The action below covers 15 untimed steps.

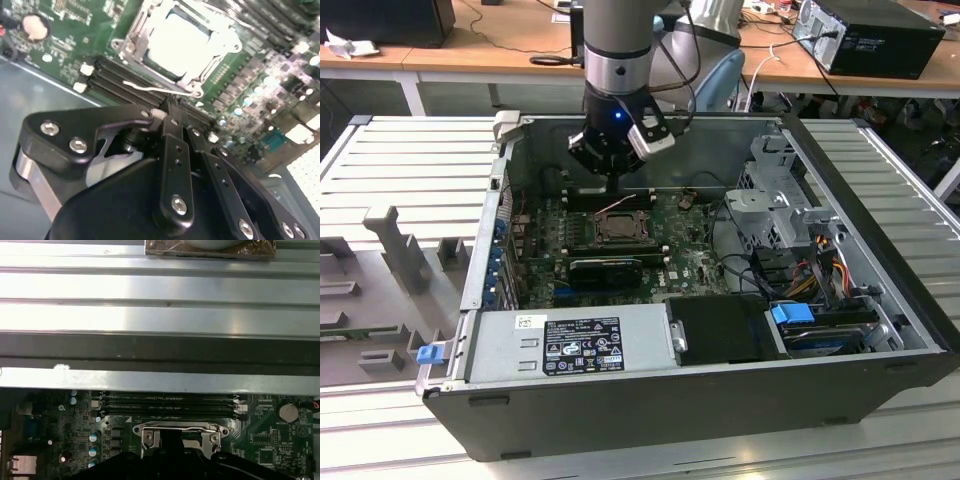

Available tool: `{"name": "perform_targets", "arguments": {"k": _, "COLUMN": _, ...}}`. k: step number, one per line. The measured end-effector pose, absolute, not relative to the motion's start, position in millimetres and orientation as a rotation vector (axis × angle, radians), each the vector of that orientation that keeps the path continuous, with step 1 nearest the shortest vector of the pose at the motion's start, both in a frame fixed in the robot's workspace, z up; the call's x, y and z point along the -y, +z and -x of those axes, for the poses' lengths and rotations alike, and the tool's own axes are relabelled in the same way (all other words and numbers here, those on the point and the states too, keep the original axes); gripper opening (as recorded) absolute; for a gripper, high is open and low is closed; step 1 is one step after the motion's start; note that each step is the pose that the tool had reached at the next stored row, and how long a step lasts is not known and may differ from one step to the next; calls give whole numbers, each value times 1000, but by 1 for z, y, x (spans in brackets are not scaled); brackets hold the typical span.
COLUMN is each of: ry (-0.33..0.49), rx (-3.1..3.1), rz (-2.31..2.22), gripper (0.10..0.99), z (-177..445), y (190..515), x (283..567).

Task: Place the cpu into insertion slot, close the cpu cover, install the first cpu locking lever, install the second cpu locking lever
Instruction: 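Install the first cpu locking lever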

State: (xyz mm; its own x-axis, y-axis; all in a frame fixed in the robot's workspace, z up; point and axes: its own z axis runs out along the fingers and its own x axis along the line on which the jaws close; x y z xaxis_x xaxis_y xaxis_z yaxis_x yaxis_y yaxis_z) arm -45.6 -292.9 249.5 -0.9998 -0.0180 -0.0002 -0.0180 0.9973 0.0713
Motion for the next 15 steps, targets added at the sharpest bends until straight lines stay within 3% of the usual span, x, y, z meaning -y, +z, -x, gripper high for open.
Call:
{"name": "perform_targets", "arguments": {"k": 3, "ry": -172, "rx": 3137, "rz": -28, "gripper": 106, "z": 43, "y": 249, "x": 293}}
{"name": "perform_targets", "arguments": {"k": 15, "ry": -174, "rx": 3141, "rz": -53, "gripper": 106, "z": 30, "y": 229, "x": 290}}
